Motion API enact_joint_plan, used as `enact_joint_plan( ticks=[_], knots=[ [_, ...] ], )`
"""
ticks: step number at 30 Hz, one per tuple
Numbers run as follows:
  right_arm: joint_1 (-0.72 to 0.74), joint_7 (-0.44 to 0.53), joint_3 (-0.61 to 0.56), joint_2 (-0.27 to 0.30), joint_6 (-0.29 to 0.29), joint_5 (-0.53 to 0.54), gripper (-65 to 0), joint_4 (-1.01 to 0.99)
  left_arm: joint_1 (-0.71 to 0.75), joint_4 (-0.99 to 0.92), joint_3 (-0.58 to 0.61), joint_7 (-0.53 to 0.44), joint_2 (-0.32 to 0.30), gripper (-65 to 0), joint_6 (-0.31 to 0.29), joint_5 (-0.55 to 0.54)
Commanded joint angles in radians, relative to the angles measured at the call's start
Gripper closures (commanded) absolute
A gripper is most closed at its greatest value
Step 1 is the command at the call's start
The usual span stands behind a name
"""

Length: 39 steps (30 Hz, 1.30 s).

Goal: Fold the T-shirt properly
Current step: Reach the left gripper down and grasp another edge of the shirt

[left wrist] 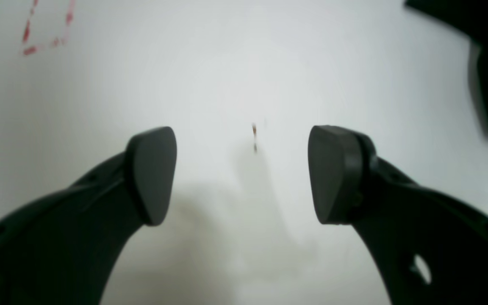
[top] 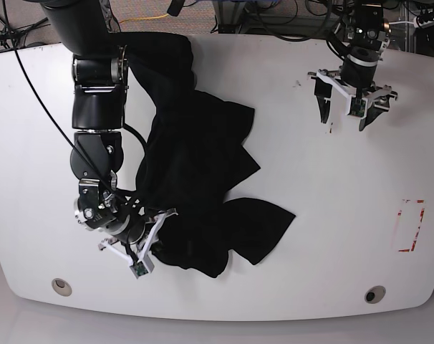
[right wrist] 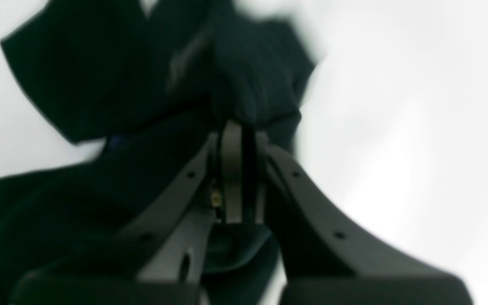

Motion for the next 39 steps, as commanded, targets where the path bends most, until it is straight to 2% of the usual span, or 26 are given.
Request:
enact_joint_plan(
  ticks=[1, 4, 7, 10, 14, 21, 28, 36, 38, 39],
  knots=[
    [0.025, -0.031, 0.001, 0.007, 0.005, 0.017, 0.0, 0.142, -0.016, -0.001, 0.053, -0.017, -0.008, -45.8, 0.0, -0.004],
    [0.021, -0.089, -0.001, 0.007, 0.006, 0.017, 0.0, 0.268, -0.088, -0.004, 0.119, 0.032, -0.009, -45.8, 0.0, -0.003],
    [0.021, -0.1, -0.001, 0.009, 0.008, 0.016, 0.0, 0.331, -0.177, -0.02, 0.194, 0.116, -0.003, -45.8, 0.0, -0.004],
    [0.028, -0.1, -0.001, 0.009, 0.038, 0.014, 0.0, 0.349, -0.273, -0.079, 0.266, 0.167, 0.0, -45.8, 0.0, -0.004],
    [0.028, -0.1, 0.001, 0.01, 0.069, 0.014, 0.0, 0.351, -0.378, -0.198, 0.296, 0.172, 0.044, -45.8, 0.0, -0.004],
    [0.021, -0.1, 0.001, 0.019, 0.069, 0.014, 0.0, 0.401, -0.523, -0.387, 0.314, 0.173, 0.123, -45.8, 0.0, -0.001],
    [0.02, -0.1, 0.002, 0.024, 0.069, 0.016, 0.0, 0.449, -0.61, -0.504, 0.412, 0.17, 0.127, -45.8, 0.0, -0.006],
    [0.017, -0.1, 0.004, 0.038, 0.069, 0.016, 0.0, 0.492, -0.668, -0.651, 0.429, 0.17, 0.173, -45.0, 0.0, -0.004],
    [0.011, -0.1, 0.004, 0.044, 0.069, 0.016, 0.0, 0.493, -0.679, -0.677, 0.431, 0.169, 0.173, -42.1, 0.0, -0.006],
    [0.009, -0.1, 0.002, 0.046, 0.069, 0.016, 0.0, 0.5, -0.684, -0.689, 0.434, 0.169, 0.175, -37.9, -0.001, -0.006]
  ],
)
